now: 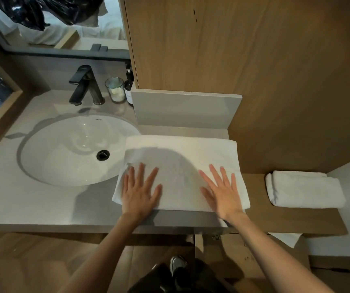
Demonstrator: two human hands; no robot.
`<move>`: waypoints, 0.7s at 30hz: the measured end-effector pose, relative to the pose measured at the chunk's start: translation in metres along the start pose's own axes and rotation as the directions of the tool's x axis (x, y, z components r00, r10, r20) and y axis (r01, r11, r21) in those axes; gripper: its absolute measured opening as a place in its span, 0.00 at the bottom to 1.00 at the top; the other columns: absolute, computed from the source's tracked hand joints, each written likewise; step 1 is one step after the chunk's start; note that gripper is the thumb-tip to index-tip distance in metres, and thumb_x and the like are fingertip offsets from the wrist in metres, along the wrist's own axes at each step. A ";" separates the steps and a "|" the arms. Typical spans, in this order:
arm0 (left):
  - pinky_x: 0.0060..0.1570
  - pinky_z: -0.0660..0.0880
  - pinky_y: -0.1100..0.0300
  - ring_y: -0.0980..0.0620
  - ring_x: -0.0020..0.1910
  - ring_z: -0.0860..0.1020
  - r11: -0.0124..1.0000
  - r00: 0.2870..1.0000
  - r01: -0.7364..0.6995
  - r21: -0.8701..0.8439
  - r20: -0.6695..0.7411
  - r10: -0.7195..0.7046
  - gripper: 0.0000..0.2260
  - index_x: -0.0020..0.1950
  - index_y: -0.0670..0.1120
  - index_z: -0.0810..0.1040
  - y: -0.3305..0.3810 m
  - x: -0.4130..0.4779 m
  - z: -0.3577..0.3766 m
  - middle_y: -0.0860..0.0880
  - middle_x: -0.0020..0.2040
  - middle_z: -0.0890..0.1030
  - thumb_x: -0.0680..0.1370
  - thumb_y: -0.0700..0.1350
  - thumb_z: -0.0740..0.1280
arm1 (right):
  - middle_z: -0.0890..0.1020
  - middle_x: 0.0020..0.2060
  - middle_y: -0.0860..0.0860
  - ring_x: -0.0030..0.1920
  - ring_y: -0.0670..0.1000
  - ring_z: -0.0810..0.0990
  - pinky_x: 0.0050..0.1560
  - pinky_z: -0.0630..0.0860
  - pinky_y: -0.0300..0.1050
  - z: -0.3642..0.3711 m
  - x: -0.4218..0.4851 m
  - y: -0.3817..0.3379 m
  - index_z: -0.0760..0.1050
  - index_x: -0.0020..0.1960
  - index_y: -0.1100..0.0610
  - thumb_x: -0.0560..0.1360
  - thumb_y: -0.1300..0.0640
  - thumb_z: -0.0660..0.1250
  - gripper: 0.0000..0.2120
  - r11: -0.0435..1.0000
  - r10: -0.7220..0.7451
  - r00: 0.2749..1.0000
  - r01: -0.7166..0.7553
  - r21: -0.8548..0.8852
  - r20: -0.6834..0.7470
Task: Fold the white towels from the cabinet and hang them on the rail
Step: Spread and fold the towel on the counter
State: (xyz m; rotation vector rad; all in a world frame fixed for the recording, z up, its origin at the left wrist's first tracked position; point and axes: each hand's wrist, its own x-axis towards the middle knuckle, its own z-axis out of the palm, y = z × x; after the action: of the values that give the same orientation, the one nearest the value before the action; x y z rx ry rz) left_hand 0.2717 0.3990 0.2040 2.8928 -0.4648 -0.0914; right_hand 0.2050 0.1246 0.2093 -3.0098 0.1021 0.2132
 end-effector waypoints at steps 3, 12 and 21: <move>0.76 0.44 0.43 0.44 0.77 0.38 0.998 0.998 -0.059 0.020 0.017 0.058 0.30 0.78 0.60 0.48 -0.017 -0.005 -0.003 0.46 0.79 0.40 0.78 0.67 0.40 | 0.30 0.75 0.43 0.74 0.55 0.26 0.75 0.34 0.60 -0.008 -0.009 0.018 0.31 0.74 0.34 0.77 0.32 0.36 0.28 0.999 -0.027 0.997 0.029 -0.029 0.069; 0.70 0.48 0.30 0.30 0.75 0.40 0.946 0.947 -0.313 0.079 0.094 0.306 0.39 0.78 0.62 0.50 -0.032 -0.042 -0.008 0.35 0.78 0.40 0.71 0.77 0.48 | 0.23 0.72 0.46 0.68 0.61 0.18 0.70 0.28 0.67 -0.021 -0.047 0.024 0.29 0.73 0.33 0.67 0.20 0.45 0.42 0.986 -0.133 0.955 0.154 -0.057 0.265; 0.68 0.57 0.32 0.27 0.73 0.54 0.897 0.901 -0.434 0.079 0.021 0.434 0.43 0.77 0.59 0.58 -0.053 -0.073 -0.010 0.33 0.76 0.54 0.68 0.46 0.77 | 0.25 0.73 0.43 0.70 0.56 0.20 0.73 0.32 0.60 -0.017 -0.076 0.029 0.33 0.71 0.27 0.78 0.42 0.62 0.39 0.983 -0.171 0.951 0.181 -0.014 0.259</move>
State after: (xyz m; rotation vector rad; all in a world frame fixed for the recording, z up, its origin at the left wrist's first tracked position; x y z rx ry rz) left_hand 0.2197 0.4729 0.2044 2.7855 -1.1246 -0.0045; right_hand 0.1296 0.0980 0.2333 -2.9727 -0.1960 0.5882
